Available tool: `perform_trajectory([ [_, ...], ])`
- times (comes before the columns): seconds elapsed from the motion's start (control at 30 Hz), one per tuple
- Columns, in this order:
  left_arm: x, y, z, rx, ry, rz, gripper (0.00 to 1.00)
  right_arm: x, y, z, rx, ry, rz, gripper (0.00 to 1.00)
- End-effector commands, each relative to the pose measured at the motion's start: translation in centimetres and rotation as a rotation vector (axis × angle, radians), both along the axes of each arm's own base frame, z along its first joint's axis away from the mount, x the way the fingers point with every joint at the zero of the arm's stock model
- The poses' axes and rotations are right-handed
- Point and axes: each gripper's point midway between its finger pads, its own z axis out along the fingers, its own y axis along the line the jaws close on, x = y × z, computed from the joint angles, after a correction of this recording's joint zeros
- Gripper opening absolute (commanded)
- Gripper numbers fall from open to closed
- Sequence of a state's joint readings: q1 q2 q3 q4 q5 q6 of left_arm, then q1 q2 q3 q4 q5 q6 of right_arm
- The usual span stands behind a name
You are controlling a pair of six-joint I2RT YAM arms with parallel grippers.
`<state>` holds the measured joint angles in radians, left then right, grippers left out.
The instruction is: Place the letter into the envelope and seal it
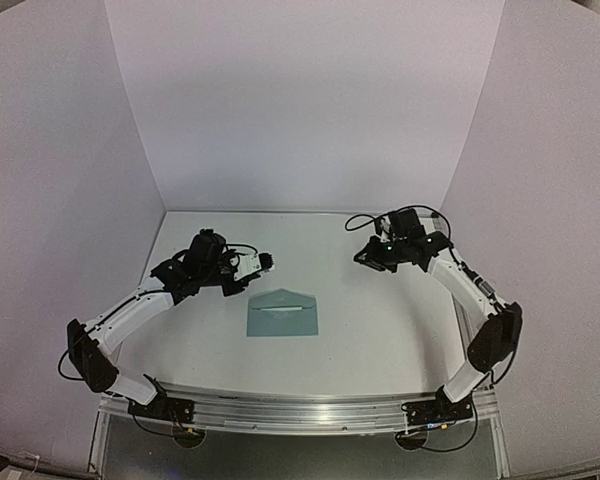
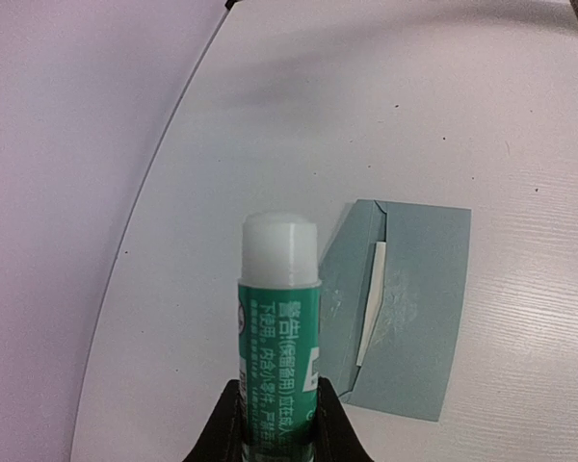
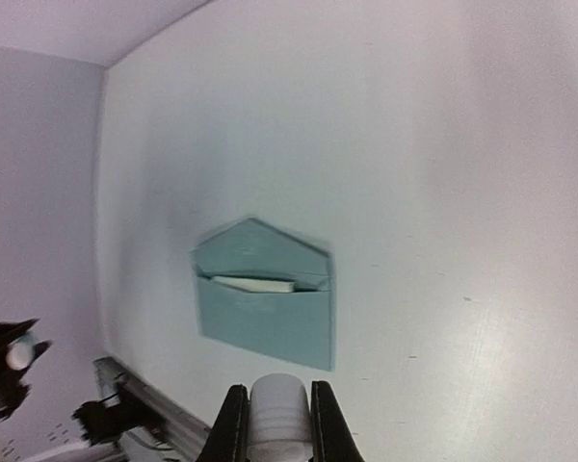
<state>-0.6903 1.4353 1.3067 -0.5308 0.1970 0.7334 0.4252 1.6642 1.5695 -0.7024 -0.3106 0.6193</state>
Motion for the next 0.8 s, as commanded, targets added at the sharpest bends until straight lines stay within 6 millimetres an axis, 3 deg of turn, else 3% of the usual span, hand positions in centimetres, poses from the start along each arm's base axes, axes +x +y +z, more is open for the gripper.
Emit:
perform_trajectory([
  [0.0, -0.5, 0.5, 0.8, -0.033, 0.092, 0.073, 0.00, -2.1, -9.9, -11.5, -0.700, 0.283, -0.083, 0.00],
  [0.13, -1.0, 0.9, 0.5, -0.027, 0.110, 0.079, 0.00, -2.1, -10.9, -15.9, -0.816, 0.369, -0.050, 0.00],
  [0.3, -0.9, 0.9, 0.5, -0.027, 0.110, 0.080, 0.00, -0.8, -10.1, -18.7, -0.782, 0.337, -0.070, 0.00],
  [0.43, -0.9, 0.8, 0.4, -0.023, 0.111, 0.075, 0.00, -0.8, -9.8, -21.0, -0.765, 0.364, -0.077, 0.00],
  [0.63, -0.8, 0.6, 0.4, -0.028, 0.110, 0.072, 0.00, -0.8, -9.5, -23.5, -0.731, 0.354, -0.112, 0.00],
  [0.77, -0.8, 0.6, 0.5, -0.031, 0.109, 0.069, 0.00, -0.7, -9.3, -24.0, -0.713, 0.352, -0.132, 0.05],
])
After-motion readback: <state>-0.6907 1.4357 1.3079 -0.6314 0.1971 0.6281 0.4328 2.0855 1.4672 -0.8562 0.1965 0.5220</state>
